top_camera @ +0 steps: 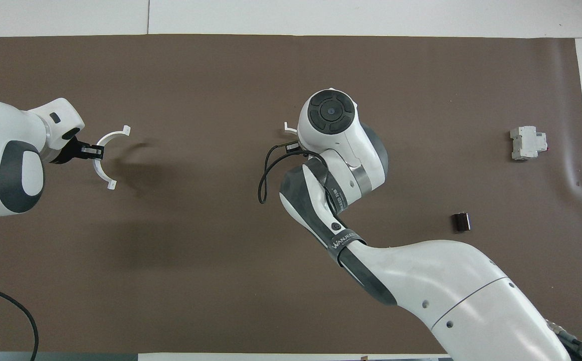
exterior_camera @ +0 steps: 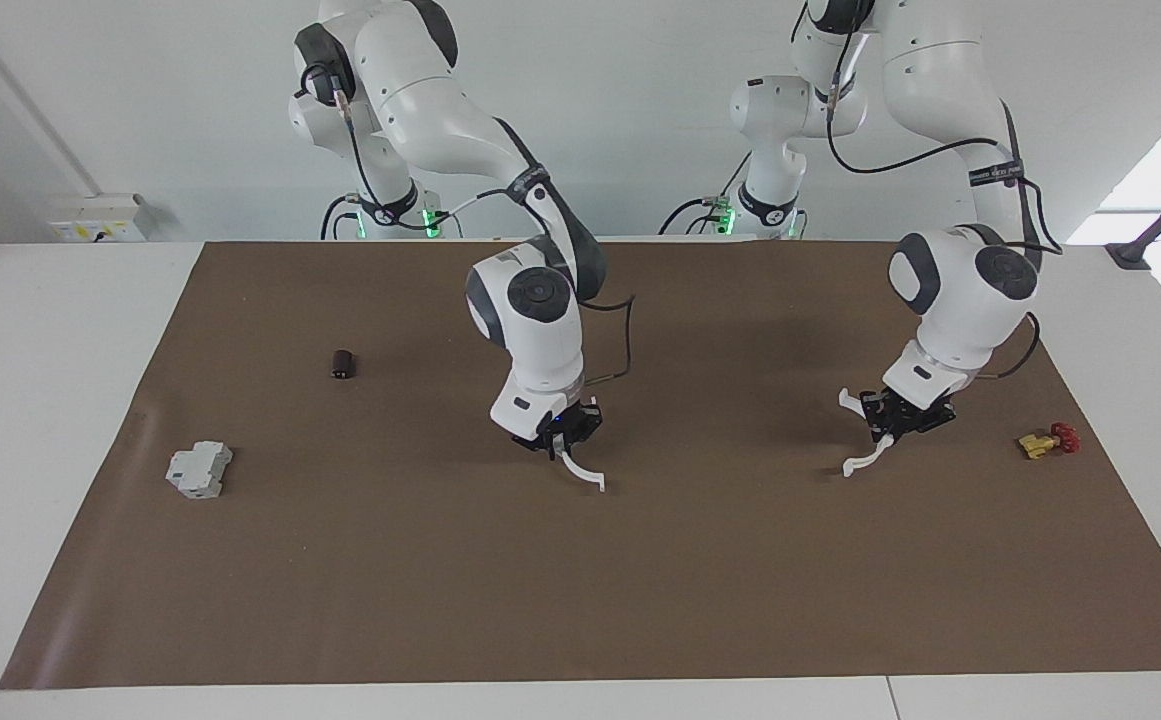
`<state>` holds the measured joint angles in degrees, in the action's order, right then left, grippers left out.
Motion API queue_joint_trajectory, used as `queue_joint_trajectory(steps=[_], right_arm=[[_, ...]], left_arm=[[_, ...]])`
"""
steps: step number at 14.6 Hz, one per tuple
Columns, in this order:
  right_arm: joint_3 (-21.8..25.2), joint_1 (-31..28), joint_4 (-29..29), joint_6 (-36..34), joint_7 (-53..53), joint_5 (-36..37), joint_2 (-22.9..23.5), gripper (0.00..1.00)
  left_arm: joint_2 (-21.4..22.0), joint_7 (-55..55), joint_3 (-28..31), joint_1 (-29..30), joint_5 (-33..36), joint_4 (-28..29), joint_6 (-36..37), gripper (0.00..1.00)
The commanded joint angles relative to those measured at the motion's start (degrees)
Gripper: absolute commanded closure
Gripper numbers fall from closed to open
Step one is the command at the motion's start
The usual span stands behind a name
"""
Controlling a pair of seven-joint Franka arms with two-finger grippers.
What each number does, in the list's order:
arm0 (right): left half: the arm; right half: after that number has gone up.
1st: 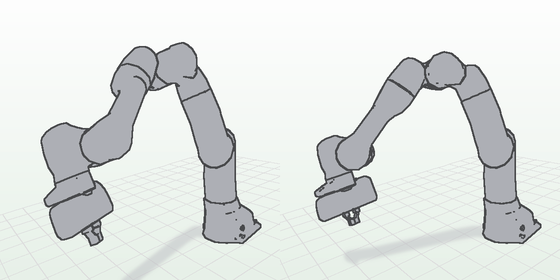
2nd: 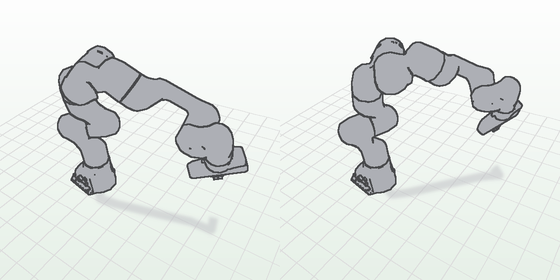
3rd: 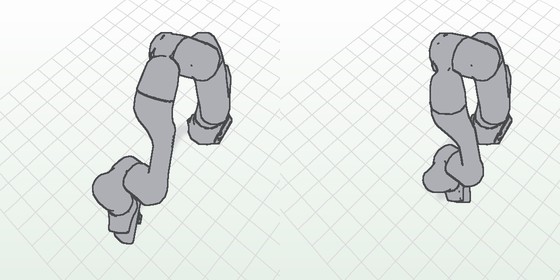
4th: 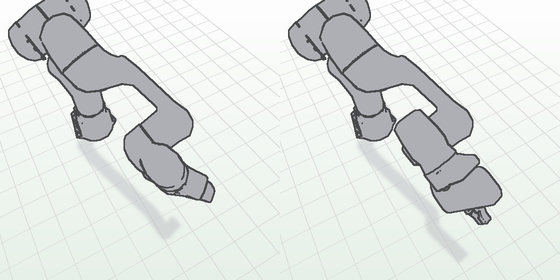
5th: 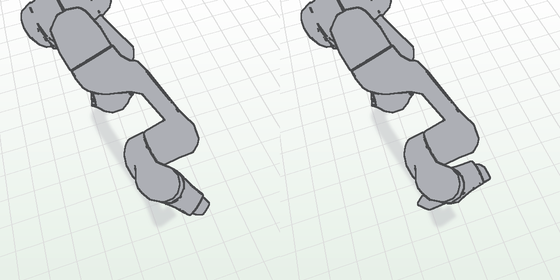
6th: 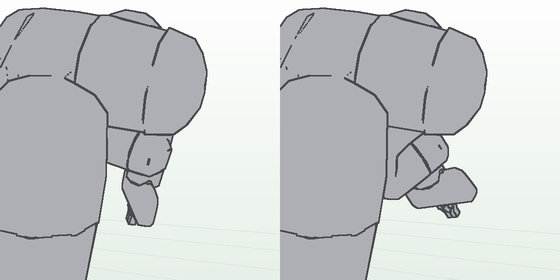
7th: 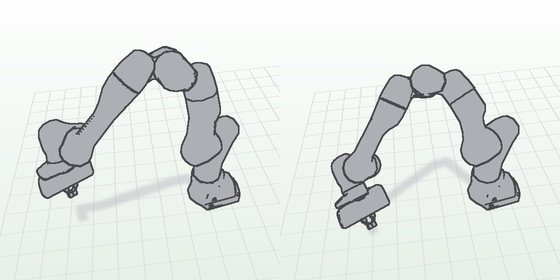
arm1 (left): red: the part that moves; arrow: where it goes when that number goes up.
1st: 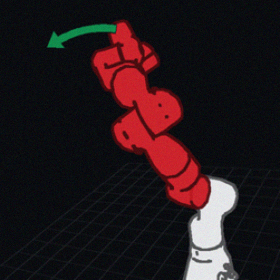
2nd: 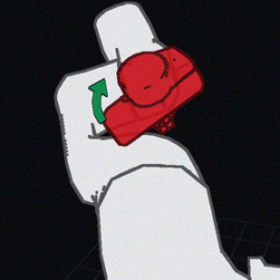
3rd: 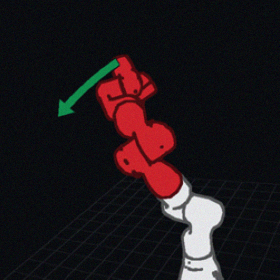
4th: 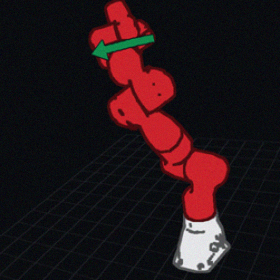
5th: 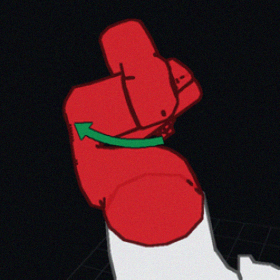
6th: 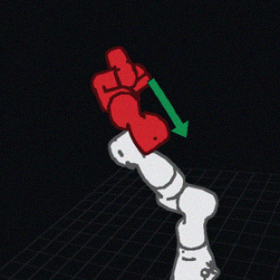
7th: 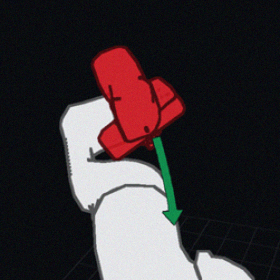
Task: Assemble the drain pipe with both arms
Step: 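Carry the white half-ring with the right gripper to table center, release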
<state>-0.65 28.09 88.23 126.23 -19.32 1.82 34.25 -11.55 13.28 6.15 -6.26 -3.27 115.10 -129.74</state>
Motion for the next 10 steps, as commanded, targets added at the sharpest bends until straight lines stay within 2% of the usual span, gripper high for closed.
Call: queue_joint_trajectory(steps=[1,4,5,6,7,9,10], right_arm=[[-0.1,0.6,2.1,2.9,-0.7,1.3,-0.1,0.89],[-0.1,0.9,5.5,7.1,-0.7,1.3,-0.3,0.81],[-0.1,1.0,5.6,6.9,-0.9,1.3,-0.3,0.59],[-0.1,0.9,5.3,6.8,-1.0,1.2,-0.3,0.10],[-0.1,0.9,4.8,6.6,-1.1,1.1,-0.4,0.00],[0.0,0.4,2.9,5.2,-1.7,0.9,-1.1,0.00],[0.6,-0.8,2.4,2.6,-2.0,0.9,-3.3,0.00]], left_arm=[[1.6,-3.7,0.4,0.1,2.9,-3.0,7.3,1.00],[1.6,-6.7,0.4,0.0,6.5,-7.5,13.8,1.00],[1.6,-6.7,0.4,-0.1,6.6,-7.8,14.1,1.00],[1.6,-6.8,0.4,-0.2,6.6,-7.8,14.2,1.00],[1.7,-6.8,0.4,-0.2,6.6,-7.8,14.1,1.00],[1.7,-6.9,0.4,-0.3,6.6,-7.8,14.2,1.00],[1.7,-7.0,0.4,-0.5,6.6,-7.7,14.2,1.00]])
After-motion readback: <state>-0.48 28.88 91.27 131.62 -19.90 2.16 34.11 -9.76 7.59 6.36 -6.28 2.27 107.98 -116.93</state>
